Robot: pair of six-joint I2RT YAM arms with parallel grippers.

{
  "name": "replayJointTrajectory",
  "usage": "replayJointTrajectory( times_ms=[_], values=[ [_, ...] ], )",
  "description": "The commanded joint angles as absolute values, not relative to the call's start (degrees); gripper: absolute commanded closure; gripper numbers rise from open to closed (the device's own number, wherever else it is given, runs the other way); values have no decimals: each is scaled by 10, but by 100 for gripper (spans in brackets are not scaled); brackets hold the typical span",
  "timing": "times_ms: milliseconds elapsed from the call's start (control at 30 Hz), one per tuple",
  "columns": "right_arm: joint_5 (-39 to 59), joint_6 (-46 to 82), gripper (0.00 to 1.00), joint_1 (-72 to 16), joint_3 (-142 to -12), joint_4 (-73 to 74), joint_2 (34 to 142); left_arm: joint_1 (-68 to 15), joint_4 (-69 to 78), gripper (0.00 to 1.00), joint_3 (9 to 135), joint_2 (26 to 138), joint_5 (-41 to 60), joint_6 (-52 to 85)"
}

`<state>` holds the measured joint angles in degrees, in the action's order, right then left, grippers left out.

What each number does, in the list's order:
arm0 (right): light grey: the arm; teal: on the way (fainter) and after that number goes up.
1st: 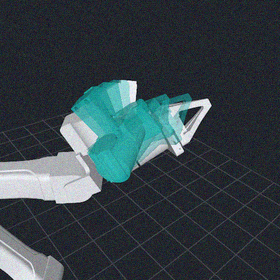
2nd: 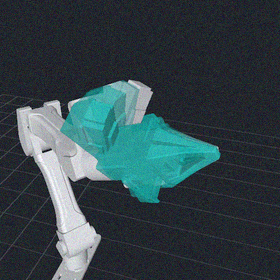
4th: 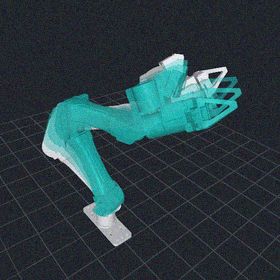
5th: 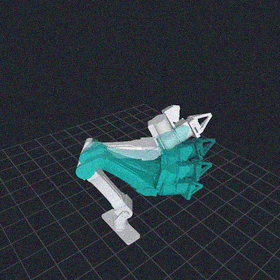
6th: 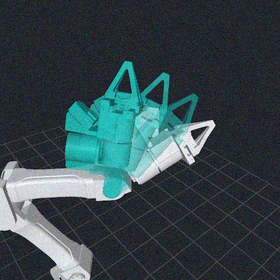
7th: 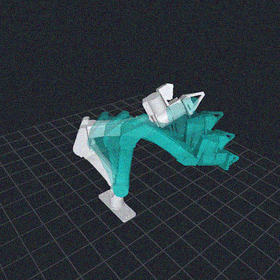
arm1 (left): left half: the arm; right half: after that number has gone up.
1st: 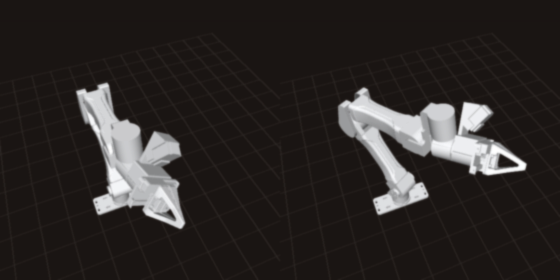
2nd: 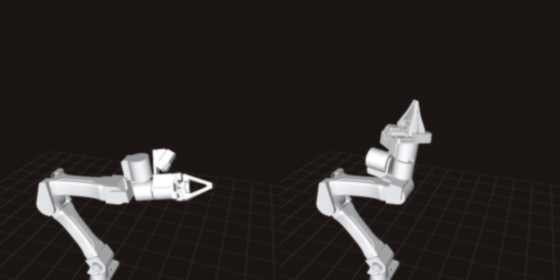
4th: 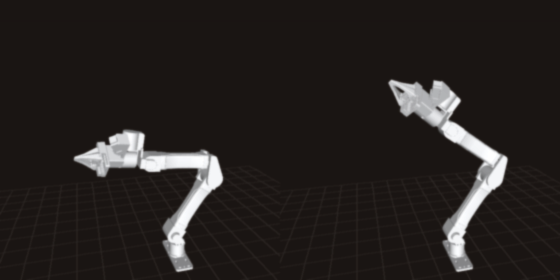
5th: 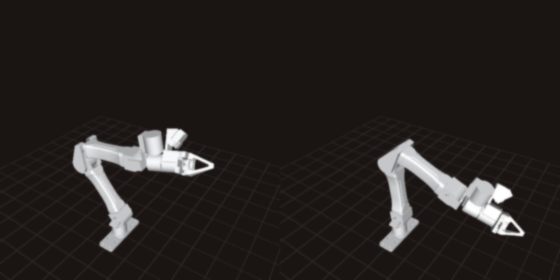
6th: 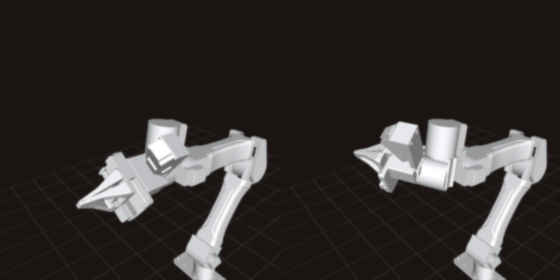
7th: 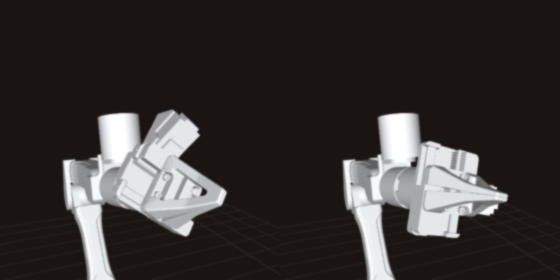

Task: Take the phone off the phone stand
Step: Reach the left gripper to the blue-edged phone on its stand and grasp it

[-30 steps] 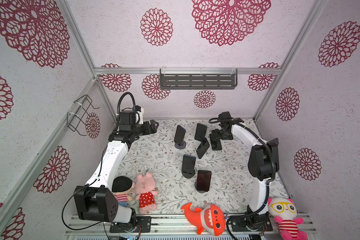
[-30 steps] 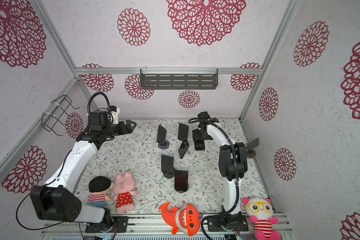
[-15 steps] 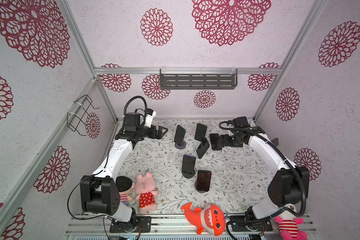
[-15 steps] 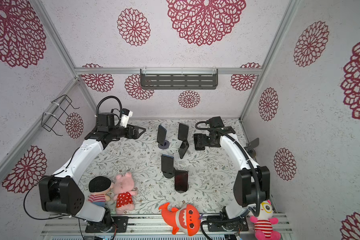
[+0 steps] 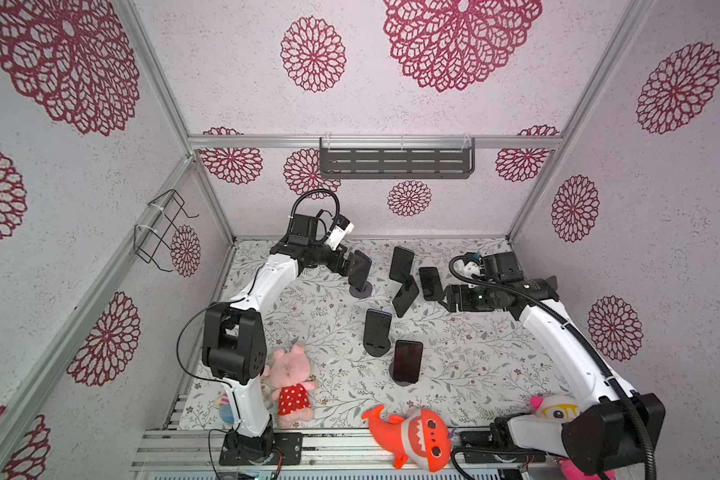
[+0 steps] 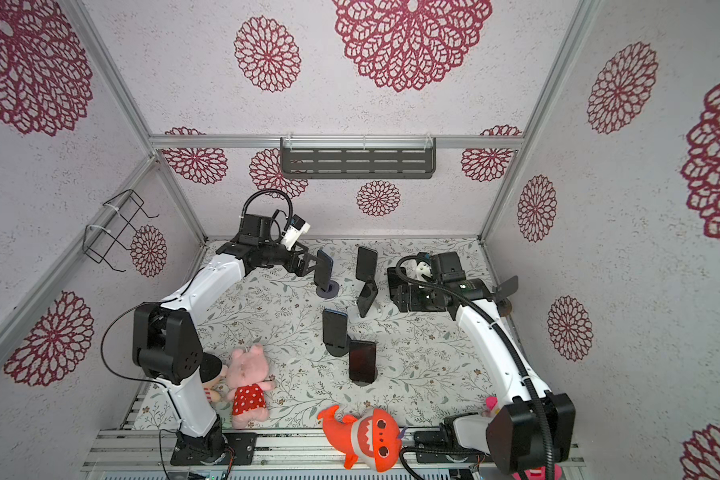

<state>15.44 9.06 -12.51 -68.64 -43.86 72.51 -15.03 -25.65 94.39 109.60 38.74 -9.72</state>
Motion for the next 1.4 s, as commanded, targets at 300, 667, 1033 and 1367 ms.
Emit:
replayJointTrajectory(
  times_ms=[300, 667, 1033, 1367],
  values=[
    [113, 97, 14, -121, -673, -433, 676, -196, -136, 3, 897, 1108, 240, -103],
    [101, 97, 14, -121, -665, -428, 676, -199, -123, 3, 910, 1153, 251, -76],
    [96, 85, 15, -121, -663, -431, 670, -197, -111, 2, 915, 1174, 262, -81],
    [83, 72, 15, -121, -664, -443, 668, -194, -124, 18, 930, 1185, 271, -86]
  ],
)
